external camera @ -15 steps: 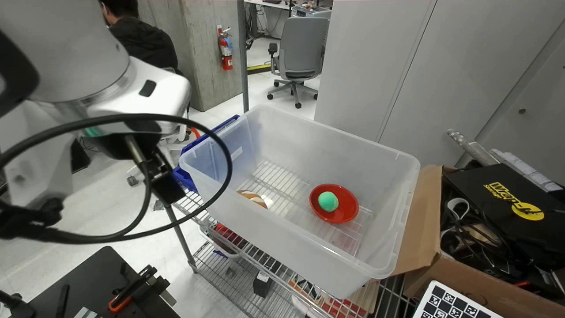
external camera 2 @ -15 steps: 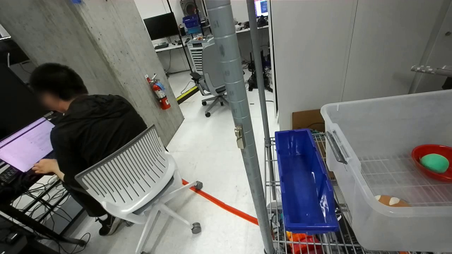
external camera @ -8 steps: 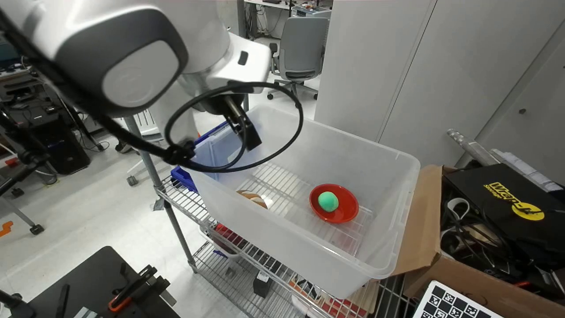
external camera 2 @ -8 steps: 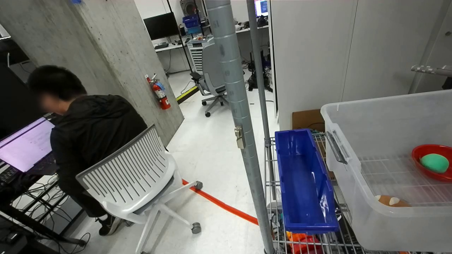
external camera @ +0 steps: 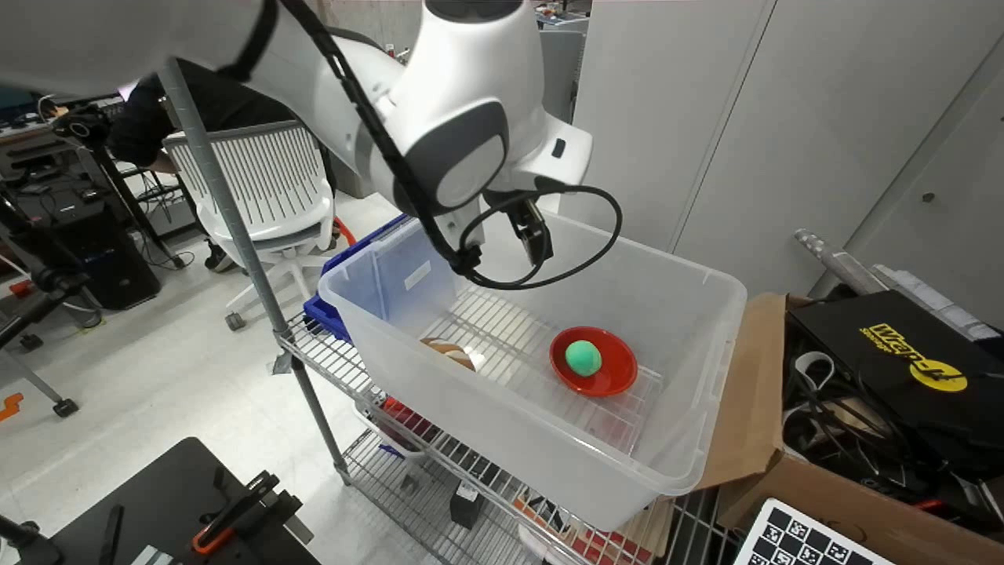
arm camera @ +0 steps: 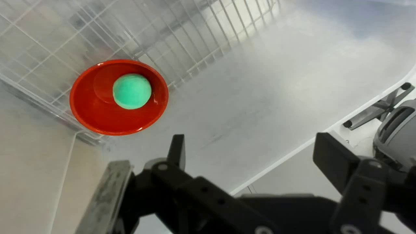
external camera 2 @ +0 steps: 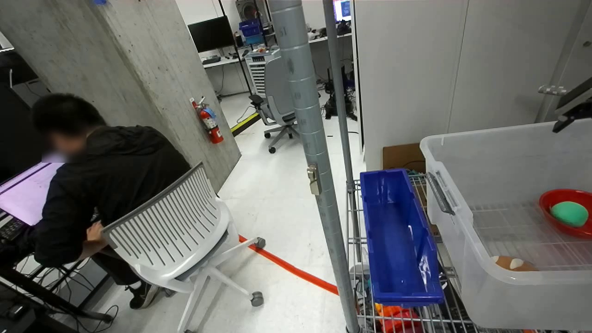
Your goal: Pick up the pee plush toy from the bowl and put it in the box
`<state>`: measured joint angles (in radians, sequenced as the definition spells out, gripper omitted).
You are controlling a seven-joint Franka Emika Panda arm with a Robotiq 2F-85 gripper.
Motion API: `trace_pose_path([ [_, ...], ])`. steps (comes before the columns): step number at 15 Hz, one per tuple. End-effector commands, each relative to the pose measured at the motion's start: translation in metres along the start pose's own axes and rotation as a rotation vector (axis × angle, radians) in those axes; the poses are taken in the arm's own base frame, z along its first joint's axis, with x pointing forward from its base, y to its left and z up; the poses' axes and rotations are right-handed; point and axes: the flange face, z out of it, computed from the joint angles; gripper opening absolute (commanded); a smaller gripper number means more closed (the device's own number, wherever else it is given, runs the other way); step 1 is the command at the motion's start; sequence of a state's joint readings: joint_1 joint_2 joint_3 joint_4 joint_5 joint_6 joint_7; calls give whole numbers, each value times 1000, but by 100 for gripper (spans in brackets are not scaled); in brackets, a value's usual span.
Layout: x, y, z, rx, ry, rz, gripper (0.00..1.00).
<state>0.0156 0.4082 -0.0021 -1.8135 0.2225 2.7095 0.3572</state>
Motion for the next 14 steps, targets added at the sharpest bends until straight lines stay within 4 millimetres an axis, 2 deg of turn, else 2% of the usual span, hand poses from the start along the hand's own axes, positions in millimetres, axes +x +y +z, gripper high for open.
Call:
trace_pose_path([
  [1,46,9,54,-29,44,70,100],
  [4,68,29,96,-66,50,127,100],
  [7,77,46,138,-104,39,179,100],
  [11,72,60,185,-152,-8,226,100],
  [14,65,68,209,-188,-48,264,100],
])
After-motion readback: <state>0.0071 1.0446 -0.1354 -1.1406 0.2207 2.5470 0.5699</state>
